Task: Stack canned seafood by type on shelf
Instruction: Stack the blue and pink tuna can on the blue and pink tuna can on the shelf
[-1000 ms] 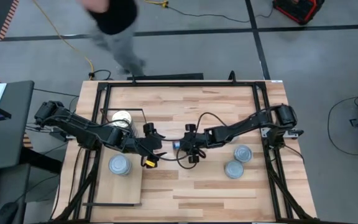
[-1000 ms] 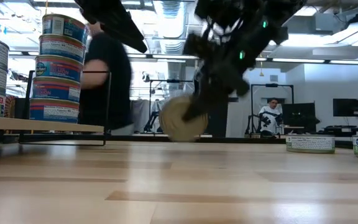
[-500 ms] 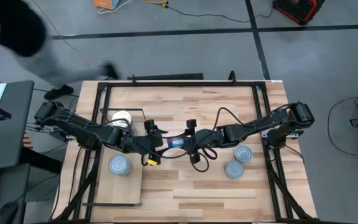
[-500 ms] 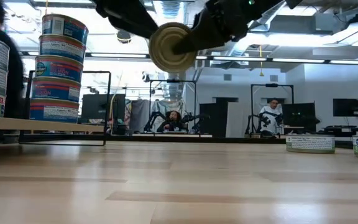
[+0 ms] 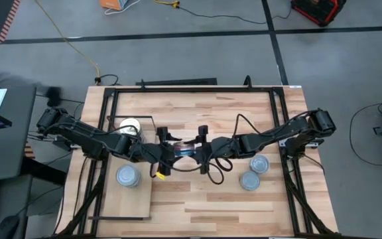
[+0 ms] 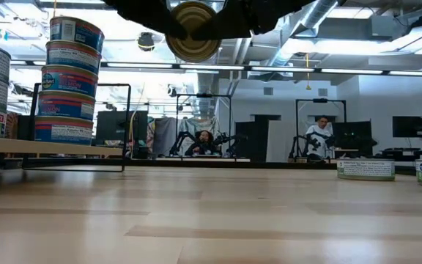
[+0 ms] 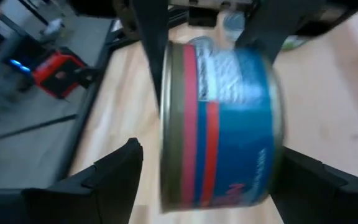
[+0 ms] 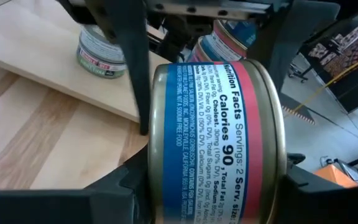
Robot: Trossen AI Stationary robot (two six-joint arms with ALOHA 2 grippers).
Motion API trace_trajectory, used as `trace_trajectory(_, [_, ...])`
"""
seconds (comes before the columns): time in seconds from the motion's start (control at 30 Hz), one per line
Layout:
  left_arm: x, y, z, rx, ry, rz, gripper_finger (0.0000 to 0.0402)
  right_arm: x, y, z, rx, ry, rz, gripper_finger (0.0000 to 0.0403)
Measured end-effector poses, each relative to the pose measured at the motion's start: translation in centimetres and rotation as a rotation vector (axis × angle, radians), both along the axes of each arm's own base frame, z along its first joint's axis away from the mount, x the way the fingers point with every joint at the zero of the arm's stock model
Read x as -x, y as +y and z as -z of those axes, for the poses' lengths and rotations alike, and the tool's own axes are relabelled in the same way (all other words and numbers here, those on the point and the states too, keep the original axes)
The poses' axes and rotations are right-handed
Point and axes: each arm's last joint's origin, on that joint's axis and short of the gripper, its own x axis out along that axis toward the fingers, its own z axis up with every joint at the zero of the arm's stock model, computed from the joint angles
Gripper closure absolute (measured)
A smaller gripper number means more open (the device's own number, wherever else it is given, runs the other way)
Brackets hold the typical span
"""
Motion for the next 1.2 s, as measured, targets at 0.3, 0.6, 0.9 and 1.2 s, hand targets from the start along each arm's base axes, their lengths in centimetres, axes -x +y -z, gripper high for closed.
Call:
trace_trajectory(0.3, [0.1, 0.2, 0.0, -0.166, 0.056, 0.011, 0.0185, 0.0, 0.2, -0.1, -0.017, -0.016, 0.003, 0.0181])
trace_trajectory(0.6, [0.0, 0.3, -0.2, -0.189, 0.029, -0.042, 0.0216, 0.3, 0.1, -1.3, -0.041, -0.069, -0.005, 0.0133])
trace_trajectory(0.9, [2.6, -0.6, -3.9, -0.333, 0.063, -0.158, 0.0216, 5.3, -0.6, -7.0, -0.062, -0.127, -0.016, 0.0081])
trace_trajectory(1.2, [7.8, -2.3, -7.0, -0.486, 0.202, -0.034, 0.0215, 7.5, -2.8, -7.9, -0.226, -0.085, 0.111, 0.0082])
